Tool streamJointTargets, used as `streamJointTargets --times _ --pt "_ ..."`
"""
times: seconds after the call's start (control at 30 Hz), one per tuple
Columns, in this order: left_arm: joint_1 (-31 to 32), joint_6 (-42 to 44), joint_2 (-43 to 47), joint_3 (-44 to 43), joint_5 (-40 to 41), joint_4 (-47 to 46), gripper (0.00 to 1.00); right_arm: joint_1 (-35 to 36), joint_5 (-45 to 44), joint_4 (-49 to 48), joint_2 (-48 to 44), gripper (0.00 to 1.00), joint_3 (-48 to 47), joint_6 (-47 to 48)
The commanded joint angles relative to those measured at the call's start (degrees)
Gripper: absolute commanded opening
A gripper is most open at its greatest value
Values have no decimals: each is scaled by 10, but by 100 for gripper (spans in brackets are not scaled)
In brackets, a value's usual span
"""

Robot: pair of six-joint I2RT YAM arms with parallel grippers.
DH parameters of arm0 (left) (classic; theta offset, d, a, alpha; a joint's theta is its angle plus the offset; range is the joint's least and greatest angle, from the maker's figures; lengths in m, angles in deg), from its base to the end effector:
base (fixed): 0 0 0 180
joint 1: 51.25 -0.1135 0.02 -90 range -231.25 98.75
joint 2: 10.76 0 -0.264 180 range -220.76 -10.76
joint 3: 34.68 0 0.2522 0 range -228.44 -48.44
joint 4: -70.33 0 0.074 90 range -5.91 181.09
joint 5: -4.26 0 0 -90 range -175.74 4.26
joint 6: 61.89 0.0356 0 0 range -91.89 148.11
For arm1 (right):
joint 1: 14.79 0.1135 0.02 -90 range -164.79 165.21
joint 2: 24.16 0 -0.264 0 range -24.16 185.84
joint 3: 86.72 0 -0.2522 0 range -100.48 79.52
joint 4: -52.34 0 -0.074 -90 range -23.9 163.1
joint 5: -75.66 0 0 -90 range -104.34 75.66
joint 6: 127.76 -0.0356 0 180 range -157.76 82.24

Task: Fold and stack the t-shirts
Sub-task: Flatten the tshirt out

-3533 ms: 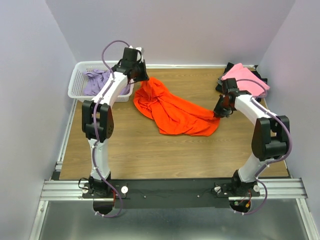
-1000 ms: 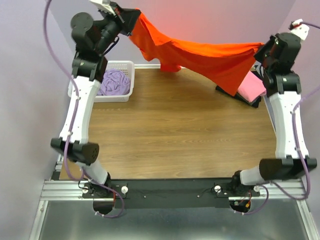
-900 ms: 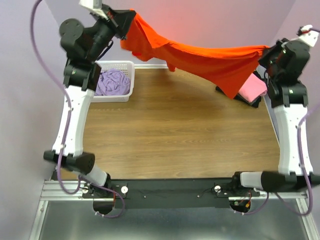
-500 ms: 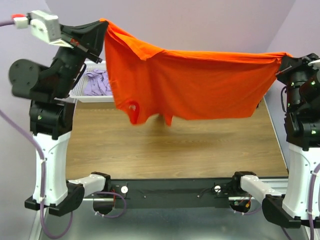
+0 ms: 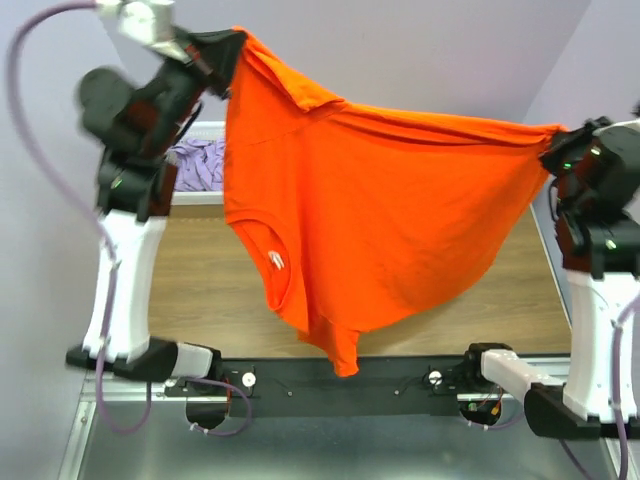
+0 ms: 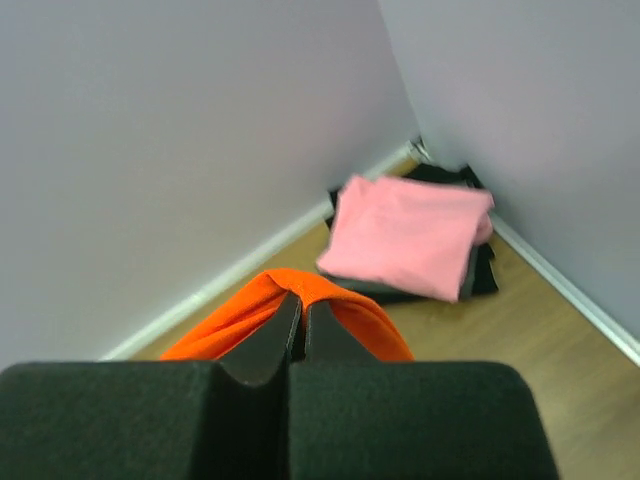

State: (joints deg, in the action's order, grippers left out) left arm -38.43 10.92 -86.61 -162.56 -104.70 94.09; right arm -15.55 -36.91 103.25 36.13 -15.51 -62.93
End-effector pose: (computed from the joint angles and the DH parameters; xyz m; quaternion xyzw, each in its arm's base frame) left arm 0.1978 -0.0569 0.6193 0.1220 0.5110 -0.3008 0.7959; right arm 0.1629 -0.0158 0.5272 0.2908 0.6594 0.0054 0.6932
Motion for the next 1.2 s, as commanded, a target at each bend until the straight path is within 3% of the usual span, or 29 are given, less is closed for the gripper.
streamJointTargets --times 0.0,0.1,0.17,0.23,0.27,0.3,0.33,0.4,0.47,0.53,0.57,0.7,0.93,1.17 --pt "0 -8 -117 26 -21 -17 0 -2 -35 -11 57 2 83 -40" --pt "10 -4 -242 -15 -36 -34 0 -2 -65 -69 116 2 170 -67" --pt "15 -10 -368 -99 -41 -33 2 -5 -81 -126 188 1 212 -73" --pt "19 -27 -459 -218 -54 -31 31 -15 -70 -147 253 6 208 -73" --pt "20 -35 -543 -263 -63 -30 50 -19 -60 -152 296 17 195 -67" --pt "21 -46 -578 -300 -70 -31 98 -23 -35 -152 372 40 157 -51" --pt "22 -63 -607 -351 -81 -38 99 -32 -21 -147 410 50 131 -45" --pt "26 -77 -629 -349 -90 -57 98 -38 4 -137 467 65 85 -39" --pt "30 -79 -575 -244 -90 -97 99 -39 17 -137 478 71 70 -32" --pt "36 -75 -528 -128 -90 -144 98 -39 38 -135 477 94 63 -20" --pt "41 -68 -490 -99 -91 -147 99 -39 39 -136 474 100 67 -11" --pt "51 -53 -406 21 -83 -118 98 -40 81 -135 434 100 118 16" --pt "74 -24 -251 211 19 -22 98 -31 198 -132 337 100 238 21" --pt "74 -46 -179 363 49 16 98 -14 306 -127 305 99 321 -3"
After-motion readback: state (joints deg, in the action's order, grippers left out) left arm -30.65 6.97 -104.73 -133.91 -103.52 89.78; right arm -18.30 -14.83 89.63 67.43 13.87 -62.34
